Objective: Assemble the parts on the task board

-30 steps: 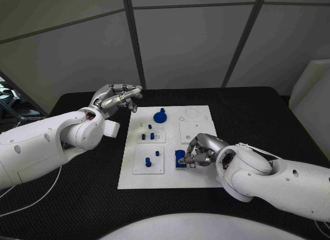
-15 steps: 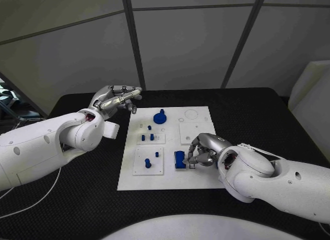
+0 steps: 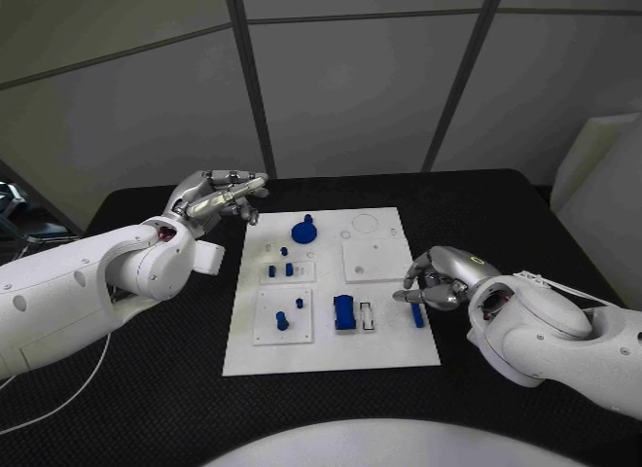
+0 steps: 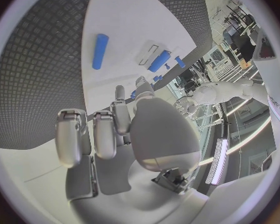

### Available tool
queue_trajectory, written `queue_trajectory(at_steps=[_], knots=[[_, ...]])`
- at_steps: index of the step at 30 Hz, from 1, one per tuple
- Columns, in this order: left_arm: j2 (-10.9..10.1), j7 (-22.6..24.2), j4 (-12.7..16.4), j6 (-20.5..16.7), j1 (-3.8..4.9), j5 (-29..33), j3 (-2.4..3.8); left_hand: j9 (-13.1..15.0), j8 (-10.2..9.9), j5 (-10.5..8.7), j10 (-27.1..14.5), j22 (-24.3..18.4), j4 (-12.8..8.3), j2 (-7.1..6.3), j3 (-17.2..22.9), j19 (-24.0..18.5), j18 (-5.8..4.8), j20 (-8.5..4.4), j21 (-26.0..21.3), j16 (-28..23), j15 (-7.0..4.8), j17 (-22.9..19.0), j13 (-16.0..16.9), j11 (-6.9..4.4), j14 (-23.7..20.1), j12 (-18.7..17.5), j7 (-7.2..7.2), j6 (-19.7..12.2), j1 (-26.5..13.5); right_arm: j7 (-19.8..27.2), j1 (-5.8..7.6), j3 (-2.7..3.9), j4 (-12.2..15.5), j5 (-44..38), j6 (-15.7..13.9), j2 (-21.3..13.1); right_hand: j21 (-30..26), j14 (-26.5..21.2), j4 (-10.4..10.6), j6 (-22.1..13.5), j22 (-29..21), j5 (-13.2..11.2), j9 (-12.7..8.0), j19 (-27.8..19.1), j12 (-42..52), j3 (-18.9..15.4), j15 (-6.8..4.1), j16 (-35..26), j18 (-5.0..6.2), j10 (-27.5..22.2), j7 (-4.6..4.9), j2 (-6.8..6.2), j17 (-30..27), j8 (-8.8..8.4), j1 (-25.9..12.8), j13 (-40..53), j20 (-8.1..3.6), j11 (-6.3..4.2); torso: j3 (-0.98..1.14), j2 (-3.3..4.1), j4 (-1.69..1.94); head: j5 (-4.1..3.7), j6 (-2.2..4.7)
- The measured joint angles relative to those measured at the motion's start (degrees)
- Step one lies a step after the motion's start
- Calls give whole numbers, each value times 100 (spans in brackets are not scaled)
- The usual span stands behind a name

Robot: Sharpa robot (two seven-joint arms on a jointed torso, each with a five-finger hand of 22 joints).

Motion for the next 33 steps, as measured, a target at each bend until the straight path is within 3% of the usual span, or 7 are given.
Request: queue_trajectory(at_steps=[4, 13, 23, 33], knots=[[3, 0, 8, 0, 0, 0, -2, 0, 0, 0, 0, 0, 0, 0, 0, 0, 0, 0, 0, 0, 0, 0, 0, 0, 0, 0, 0, 0, 0, 27, 5, 8, -14, 4, -10, -229, 0, -7, 24, 28, 0, 49, -69, 19, -54, -24, 7, 0, -1, -11, 28, -20, 0, -91, -20, -764, 19, 11, -2, 6, 0, -77, 2], [1, 0, 12, 1, -1, 0, -3, 0, 0, 0, 0, 0, 0, 0, 0, 0, 0, 0, 0, 0, 0, 0, -1, 0, 0, 0, 0, 0, 0, 15, -17, 5, -142, -42, 82, -221, 0, 13, 152, 280, 0, 48, -124, -1, -27, -152, 27, 0, -1, -11, -15, -20, -1, -198, -20, -743, 39, 11, 5, 12, 0, -177, -30], [3, 0, 8, 3, -1, 0, -3, 0, 0, 0, -23, -12, 33, 0, -33, 0, 0, 0, 0, 0, 0, -13, -1, -24, 0, 34, 0, 0, 0, -56, -165, -15, -265, -45, 359, -47, 0, 13, 180, 400, 0, 106, -102, -1, 2, -181, 27, 0, 0, -7, -58, -42, -1, -203, -41, -726, 39, 7, 4, 5, 20, -200, -49], [-1, 0, 3, 5, -6, 0, -4, 0, 0, 0, -25, -13, 33, 0, -33, 0, 0, 0, 0, 0, 0, -14, 3, -25, 0, 34, 0, 0, 0, -130, -215, -17, -319, -59, 586, -15, -1, 13, 195, 455, 4, 134, -68, -1, 1, -196, 27, 0, 0, 12, -79, -42, -1, -203, -41, -727, 39, -12, 2, 5, 20, -190, -71]])
